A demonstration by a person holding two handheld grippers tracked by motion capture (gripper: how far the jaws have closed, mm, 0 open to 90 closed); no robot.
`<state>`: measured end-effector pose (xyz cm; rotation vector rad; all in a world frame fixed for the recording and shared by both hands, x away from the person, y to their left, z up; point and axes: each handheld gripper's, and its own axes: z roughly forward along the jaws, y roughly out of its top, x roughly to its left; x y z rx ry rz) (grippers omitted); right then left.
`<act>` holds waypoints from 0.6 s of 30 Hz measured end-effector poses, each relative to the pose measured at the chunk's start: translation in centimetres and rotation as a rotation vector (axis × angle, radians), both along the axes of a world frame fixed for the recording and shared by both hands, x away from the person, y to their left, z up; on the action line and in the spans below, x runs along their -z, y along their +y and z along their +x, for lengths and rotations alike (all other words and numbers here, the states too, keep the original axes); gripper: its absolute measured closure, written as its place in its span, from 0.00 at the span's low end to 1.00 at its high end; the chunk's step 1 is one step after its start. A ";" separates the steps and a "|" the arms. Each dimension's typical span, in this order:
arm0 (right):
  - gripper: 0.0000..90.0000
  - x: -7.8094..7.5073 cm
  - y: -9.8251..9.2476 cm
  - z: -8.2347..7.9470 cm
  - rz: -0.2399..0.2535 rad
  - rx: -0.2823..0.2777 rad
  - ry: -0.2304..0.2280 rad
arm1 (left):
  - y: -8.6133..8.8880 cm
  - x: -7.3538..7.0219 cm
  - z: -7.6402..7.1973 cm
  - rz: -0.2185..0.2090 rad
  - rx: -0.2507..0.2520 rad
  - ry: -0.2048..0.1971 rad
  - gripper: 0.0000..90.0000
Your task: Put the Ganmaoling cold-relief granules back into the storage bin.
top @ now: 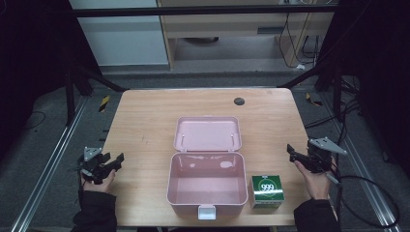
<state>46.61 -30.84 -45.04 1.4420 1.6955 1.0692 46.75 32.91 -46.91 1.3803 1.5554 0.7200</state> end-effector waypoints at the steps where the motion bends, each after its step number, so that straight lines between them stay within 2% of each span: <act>1: 0.24 0.0 0.0 0.0 0.000 0.000 0.000 | 0.0 0.0 0.0 0.000 0.000 0.000 0.46; 3: 0.24 -0.6 0.2 -0.1 0.009 -0.041 -0.010 | 0.1 0.0 0.0 0.002 0.006 0.006 0.45; 4: 0.24 -0.6 0.2 -0.1 0.009 -0.041 -0.010 | 0.1 0.0 0.0 0.002 0.013 0.006 0.45; 5: 0.24 -1.0 0.4 -0.2 0.021 -0.073 -0.030 | 0.1 0.0 0.0 0.002 0.015 0.008 0.45; 9: 0.23 -2.0 0.8 -0.4 0.016 -0.111 -0.073 | 0.1 0.2 0.0 0.014 0.035 0.026 0.44; 18: 0.20 -3.4 1.5 -0.5 -0.015 -0.166 -0.062 | -0.1 0.3 0.0 0.017 0.056 0.033 0.43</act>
